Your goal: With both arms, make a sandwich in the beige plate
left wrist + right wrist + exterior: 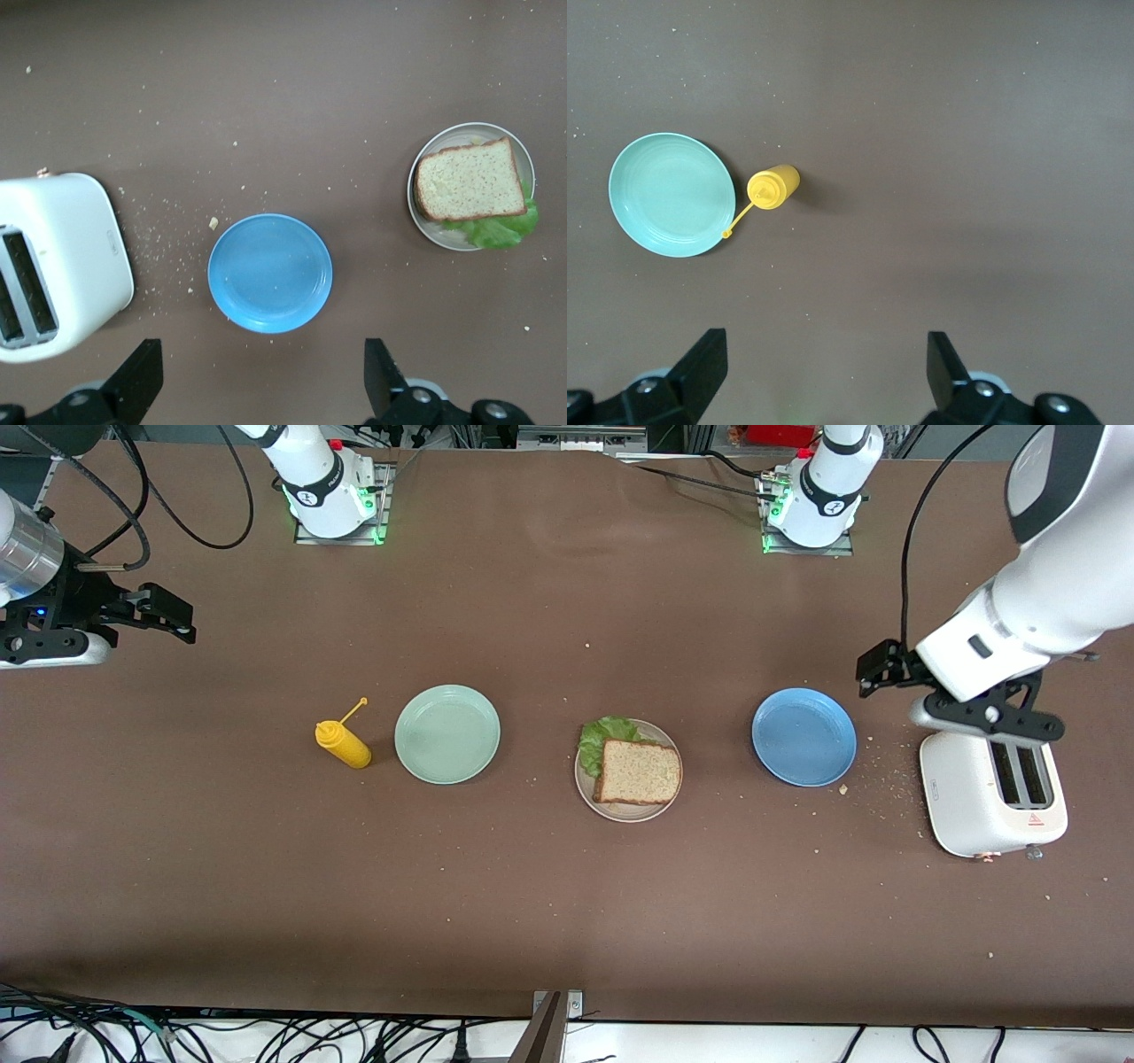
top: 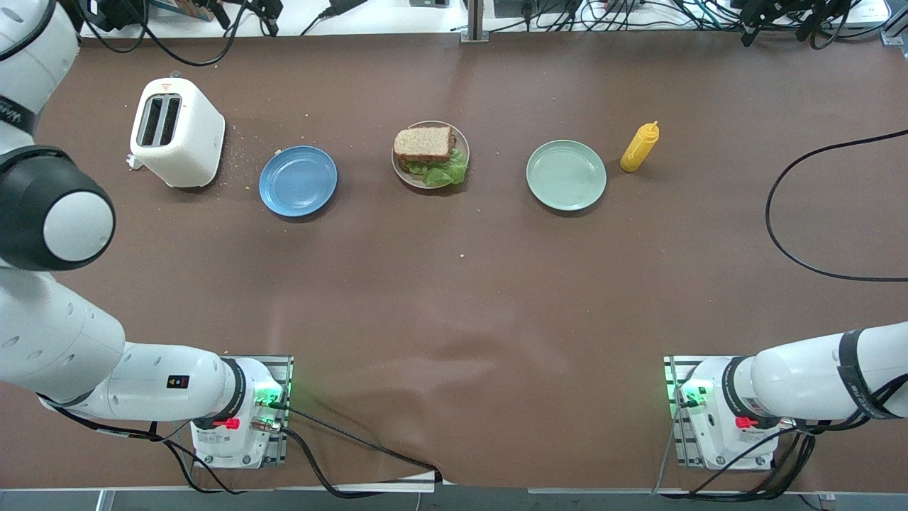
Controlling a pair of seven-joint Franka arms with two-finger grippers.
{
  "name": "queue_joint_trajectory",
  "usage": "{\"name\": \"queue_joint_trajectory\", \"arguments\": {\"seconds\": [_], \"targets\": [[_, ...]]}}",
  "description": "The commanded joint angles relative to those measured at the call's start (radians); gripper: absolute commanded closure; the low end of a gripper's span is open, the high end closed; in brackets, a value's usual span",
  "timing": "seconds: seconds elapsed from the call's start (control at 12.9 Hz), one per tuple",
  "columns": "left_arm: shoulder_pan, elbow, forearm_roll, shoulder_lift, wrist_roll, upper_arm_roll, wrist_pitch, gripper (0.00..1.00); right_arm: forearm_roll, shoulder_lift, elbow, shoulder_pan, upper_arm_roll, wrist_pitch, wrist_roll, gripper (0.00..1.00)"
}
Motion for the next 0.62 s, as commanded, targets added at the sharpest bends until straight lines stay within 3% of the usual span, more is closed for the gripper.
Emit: {"name": "queue_joint_trajectory", "arguments": {"seconds": [0.0,0.54], "targets": [[0.007,-0.154,-0.011,-0.156,-0.008,-0.01,0.015,0.0,-0.011,-0.001,0.005,0.001,0.002,0.003,0.008,0.0],[0.063,-0.176,-0.038,-0.165,-0.011,-0.021,0.012,0.0,-0.011,-0.001,0.005,0.002,0.002,0.002,0.008,0.0]]}}
